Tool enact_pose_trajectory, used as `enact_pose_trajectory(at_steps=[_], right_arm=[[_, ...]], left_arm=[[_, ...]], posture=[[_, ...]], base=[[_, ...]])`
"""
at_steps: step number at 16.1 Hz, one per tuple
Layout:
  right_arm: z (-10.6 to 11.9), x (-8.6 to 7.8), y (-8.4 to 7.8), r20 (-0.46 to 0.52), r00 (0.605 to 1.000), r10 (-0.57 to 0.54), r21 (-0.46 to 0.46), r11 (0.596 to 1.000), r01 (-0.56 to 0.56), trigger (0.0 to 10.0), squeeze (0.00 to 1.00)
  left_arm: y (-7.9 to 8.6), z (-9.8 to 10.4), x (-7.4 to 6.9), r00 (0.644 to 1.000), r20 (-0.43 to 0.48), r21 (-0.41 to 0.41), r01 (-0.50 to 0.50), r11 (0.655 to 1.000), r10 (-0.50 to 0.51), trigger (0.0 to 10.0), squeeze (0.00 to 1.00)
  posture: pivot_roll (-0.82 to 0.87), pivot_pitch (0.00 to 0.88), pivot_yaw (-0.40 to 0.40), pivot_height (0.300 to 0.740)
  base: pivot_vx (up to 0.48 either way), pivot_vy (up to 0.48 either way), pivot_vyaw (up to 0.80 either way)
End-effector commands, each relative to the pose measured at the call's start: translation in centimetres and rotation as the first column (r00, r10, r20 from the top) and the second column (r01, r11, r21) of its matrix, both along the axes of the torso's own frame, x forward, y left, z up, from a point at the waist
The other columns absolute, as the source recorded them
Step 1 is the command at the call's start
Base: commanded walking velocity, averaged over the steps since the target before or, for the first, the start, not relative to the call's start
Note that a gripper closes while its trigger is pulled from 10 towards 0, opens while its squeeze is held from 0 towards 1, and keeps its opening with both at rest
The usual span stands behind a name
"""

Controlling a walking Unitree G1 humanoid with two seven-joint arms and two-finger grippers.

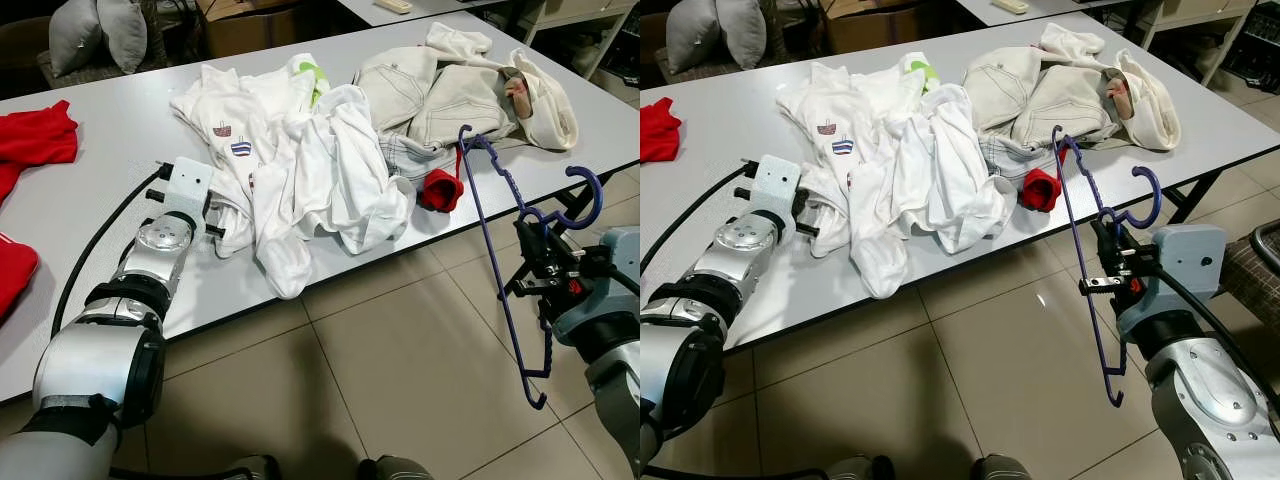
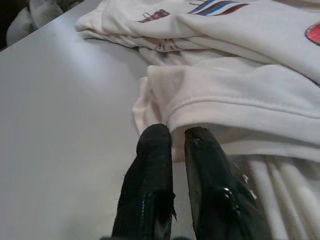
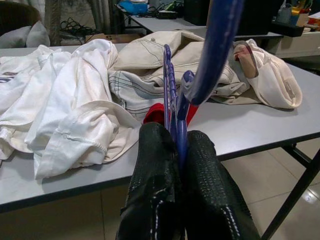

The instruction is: Hang hanger

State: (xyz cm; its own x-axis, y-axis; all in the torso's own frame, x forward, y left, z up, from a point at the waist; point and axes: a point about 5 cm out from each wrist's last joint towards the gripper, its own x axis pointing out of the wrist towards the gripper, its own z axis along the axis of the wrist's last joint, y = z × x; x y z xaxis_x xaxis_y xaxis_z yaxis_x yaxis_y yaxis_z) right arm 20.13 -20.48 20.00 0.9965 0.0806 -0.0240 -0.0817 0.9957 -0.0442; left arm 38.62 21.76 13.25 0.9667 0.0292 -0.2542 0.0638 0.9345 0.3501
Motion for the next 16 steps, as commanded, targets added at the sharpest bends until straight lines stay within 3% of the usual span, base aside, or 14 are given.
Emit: enact_pose_trajectory(at_steps=[1, 4, 5, 7, 14, 15, 16], right_arm=[[0.7, -0.4, 0.2, 0.024, 1.000, 0.011, -0.015, 1.000, -0.011, 10.0, 0.00], [0.7, -0.5, 0.3, 0.022, 1.000, 0.014, -0.011, 1.000, -0.013, 10.0, 0.00], [0.6, -0.6, 0.4, 0.018, 1.000, 0.018, -0.009, 1.000, -0.017, 10.0, 0.00], [0.6, -0.7, 0.4, 0.013, 1.000, 0.022, -0.008, 1.000, -0.022, 10.0, 0.00], [0.7, -1.4, 0.3, -0.002, 1.000, 0.017, -0.013, 1.000, -0.017, 10.0, 0.00], [0.7, -1.5, 0.3, -0.004, 1.000, 0.016, -0.011, 1.000, -0.016, 10.0, 0.00], [0.7, -1.5, 0.3, -0.005, 1.000, 0.017, -0.009, 1.000, -0.017, 10.0, 0.00]], left_arm=[[0.1, -0.7, -0.3, 1.000, -0.021, 0.006, 0.005, 1.000, -0.005, 10.0, 1.00], [0.5, -0.6, -0.4, 0.999, 0.011, -0.012, -0.036, 0.999, 0.036, 10.0, 1.00], [0.6, -0.5, -0.4, 0.998, 0.018, -0.025, -0.057, 0.998, 0.057, 10.0, 0.73], [0.6, -0.5, -0.4, 0.998, 0.021, -0.030, -0.062, 0.998, 0.063, 10.0, 0.00], [0.1, -0.2, -0.2, 0.998, 0.050, -0.065, -0.039, 0.997, 0.042, 10.0, 0.00], [0.0, 0.0, -0.1, 0.998, 0.055, -0.068, -0.033, 0.997, 0.037, 6.7, 0.00], [0.0, 0.0, -0.1, 0.998, 0.053, -0.063, -0.030, 0.998, 0.034, 4.7, 0.00]], posture=[[-0.34, 0.094, 0.018, 0.740], [-0.34, 0.105, 0.012, 0.740], [-0.34, 0.111, 0.008, 0.740], [-0.35, 0.121, 0.003, 0.740], [-0.37, 0.154, 0.000, 0.740], [-0.37, 0.155, 0.001, 0.740], [-0.36, 0.155, 0.002, 0.740]], base=[[0.000, 0.000, 0.00], [0.000, 0.000, 0.00], [0.000, 0.000, 0.00], [0.000, 0.000, 0.00], [0.000, 0.000, 0.00], [0.000, 0.000, 0.00], [0.000, 0.000, 0.00]])
